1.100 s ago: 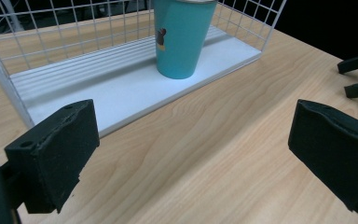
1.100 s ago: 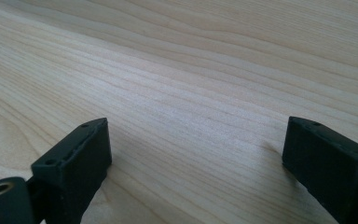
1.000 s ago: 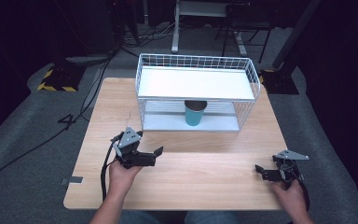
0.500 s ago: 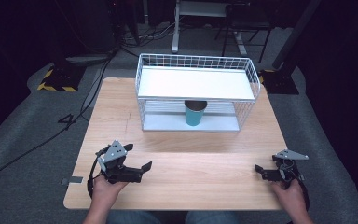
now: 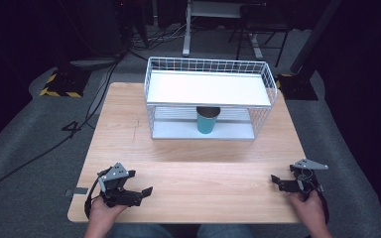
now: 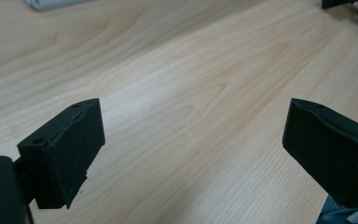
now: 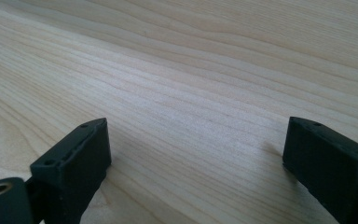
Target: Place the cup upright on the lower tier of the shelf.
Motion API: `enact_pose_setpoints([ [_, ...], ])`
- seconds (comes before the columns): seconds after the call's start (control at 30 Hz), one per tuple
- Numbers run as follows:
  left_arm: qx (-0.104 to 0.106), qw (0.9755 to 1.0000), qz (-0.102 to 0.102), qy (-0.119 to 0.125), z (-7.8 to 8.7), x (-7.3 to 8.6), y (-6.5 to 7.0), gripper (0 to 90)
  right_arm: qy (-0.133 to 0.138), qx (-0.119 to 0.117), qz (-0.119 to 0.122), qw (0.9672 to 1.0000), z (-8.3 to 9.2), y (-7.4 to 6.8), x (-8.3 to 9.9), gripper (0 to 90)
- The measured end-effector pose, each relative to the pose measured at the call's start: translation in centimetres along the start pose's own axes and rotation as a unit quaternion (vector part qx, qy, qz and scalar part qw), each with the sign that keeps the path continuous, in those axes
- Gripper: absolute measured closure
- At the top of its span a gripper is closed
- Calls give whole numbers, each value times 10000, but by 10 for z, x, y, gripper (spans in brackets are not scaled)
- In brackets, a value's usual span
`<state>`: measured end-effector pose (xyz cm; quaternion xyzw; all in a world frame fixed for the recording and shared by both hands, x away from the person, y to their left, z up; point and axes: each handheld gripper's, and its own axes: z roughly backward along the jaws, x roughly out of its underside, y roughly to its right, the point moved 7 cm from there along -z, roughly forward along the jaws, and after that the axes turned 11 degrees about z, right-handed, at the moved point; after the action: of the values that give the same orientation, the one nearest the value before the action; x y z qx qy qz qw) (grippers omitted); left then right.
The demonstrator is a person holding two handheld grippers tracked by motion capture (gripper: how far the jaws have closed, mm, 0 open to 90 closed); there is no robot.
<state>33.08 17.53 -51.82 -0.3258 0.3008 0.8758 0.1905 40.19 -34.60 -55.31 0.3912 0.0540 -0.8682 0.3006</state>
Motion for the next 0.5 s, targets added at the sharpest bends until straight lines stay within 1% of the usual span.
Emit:
enact_pose_setpoints([
  [0.07, -68, 9999, 42, -99, -3, 5, -5, 61, -1, -1, 0, 10000, 0, 0, 0, 79],
  [0.13, -152, 9997, 36, -193, -6, 8, -7, 61, 0, 0, 1, 10000, 0, 0, 0, 79],
  [0.17, -235, 9994, -7, -262, -9, 12, -8, 62, -4, -8, 3, 10000, 0, 0, 0, 79],
  [0.27, -324, 9984, -105, -456, -14, 20, -8, 75, -2, -1, 2, 10000, 0, 0, 0, 79],
  [0.33, -439, 9972, -182, -571, -18, 24, -9, 77, 4, -1, -1, 10000, 0, 0, 0, 79],
  [0.37, -485, 9967, -266, -599, -19, 24, -9, 77, 4, -1, -1, 10000, 0, 0, 0, 79],
  [0.43, -538, 9963, -312, -594, -20, 25, -8, 74, 0, 0, 1, 10000, 0, 0, 0, 79],
  [0.5, -600, 9957, -434, -549, -22, 25, -8, 73, -1, 0, 0, 10000, 0, 0, 0, 79],
])
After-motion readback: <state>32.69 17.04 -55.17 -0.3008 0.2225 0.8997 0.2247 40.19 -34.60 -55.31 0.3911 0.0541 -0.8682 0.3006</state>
